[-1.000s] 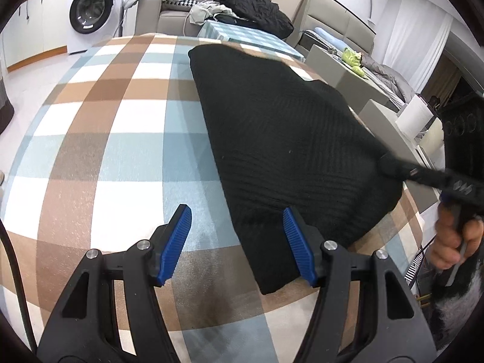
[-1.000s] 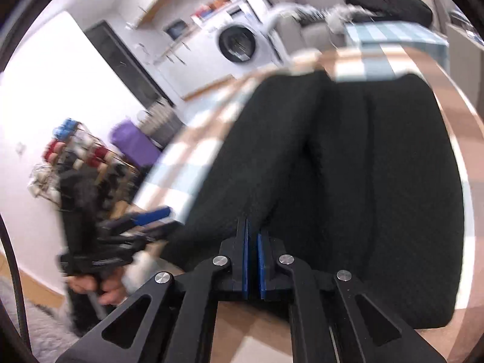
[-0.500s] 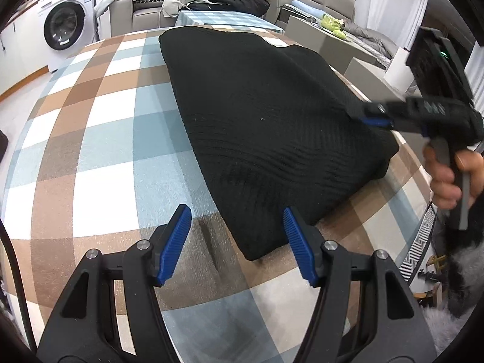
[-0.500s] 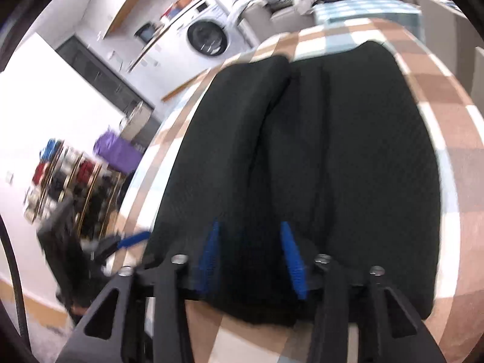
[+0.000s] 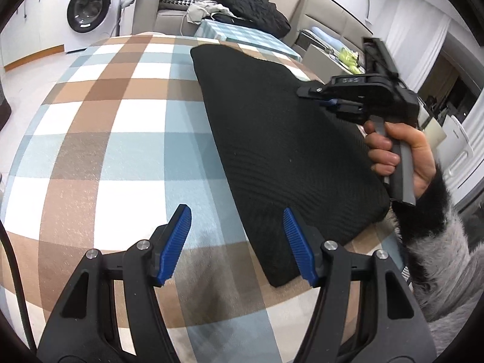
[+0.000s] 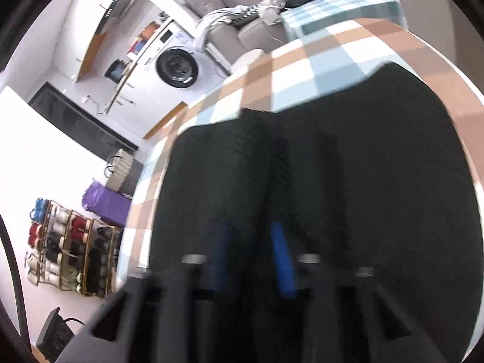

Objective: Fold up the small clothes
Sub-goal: 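Grasp the folded sweater edge with the right gripper and press it flat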

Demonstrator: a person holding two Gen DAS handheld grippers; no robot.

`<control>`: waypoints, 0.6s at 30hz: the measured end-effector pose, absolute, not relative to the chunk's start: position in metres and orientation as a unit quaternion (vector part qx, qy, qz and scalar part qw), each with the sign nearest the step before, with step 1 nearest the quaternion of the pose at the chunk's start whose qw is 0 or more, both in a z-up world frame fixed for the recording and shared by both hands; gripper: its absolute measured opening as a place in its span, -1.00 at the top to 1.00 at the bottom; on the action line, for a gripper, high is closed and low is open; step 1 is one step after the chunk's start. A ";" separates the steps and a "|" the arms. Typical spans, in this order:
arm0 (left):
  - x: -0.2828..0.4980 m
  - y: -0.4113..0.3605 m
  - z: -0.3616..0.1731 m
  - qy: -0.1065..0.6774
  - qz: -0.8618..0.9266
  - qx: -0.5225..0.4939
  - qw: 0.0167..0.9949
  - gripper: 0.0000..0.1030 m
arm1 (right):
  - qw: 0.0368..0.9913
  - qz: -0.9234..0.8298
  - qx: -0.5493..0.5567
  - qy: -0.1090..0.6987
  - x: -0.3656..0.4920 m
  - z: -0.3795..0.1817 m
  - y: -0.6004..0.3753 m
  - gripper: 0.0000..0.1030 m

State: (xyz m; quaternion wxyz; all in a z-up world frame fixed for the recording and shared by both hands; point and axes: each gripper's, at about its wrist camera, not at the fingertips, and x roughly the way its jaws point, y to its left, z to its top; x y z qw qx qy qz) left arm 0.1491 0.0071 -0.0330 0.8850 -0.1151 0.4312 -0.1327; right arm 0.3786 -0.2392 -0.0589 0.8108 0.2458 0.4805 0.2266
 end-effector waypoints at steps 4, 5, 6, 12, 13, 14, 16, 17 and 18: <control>0.153 0.008 -0.030 0.424 -0.136 -0.116 0.888 -0.18 | 0.852 0.253 0.221 0.402 0.356 -0.011 -0.247 0.83; 0.155 0.006 -0.031 0.425 -0.139 -0.118 0.887 -0.18 | 0.857 0.244 0.218 0.398 0.353 -0.005 -0.249 0.83; 0.158 0.005 -0.033 0.427 -0.141 -0.118 0.885 -0.18 | 0.861 0.231 0.207 0.402 0.353 -0.003 -0.248 0.83; 0.169 -0.011 -0.051 0.444 -0.151 -0.112 0.876 -0.18 | 0.832 0.178 0.182 0.493 0.370 -0.051 -0.253 0.65; 0.170 -0.011 -0.053 0.446 -0.153 -0.118 0.874 -0.18 | 0.830 0.182 0.200 0.488 0.369 -0.051 -0.260 0.47; 0.170 -0.011 -0.054 0.448 -0.155 -0.122 0.872 -0.18 | 0.832 0.182 0.213 0.479 0.368 -0.049 -0.267 0.37; 0.171 -0.010 -0.056 0.449 -0.157 -0.127 0.870 -0.18 | 0.842 0.166 0.227 0.461 0.368 -0.045 -0.279 0.22; 0.171 -0.011 -0.056 0.450 -0.156 -0.125 0.871 -0.18 | 0.843 0.162 0.227 0.459 0.368 -0.044 -0.283 0.22; 0.171 -0.011 -0.056 0.449 -0.156 -0.122 0.871 -0.18 | 0.844 0.160 0.227 0.459 0.371 -0.045 -0.286 0.22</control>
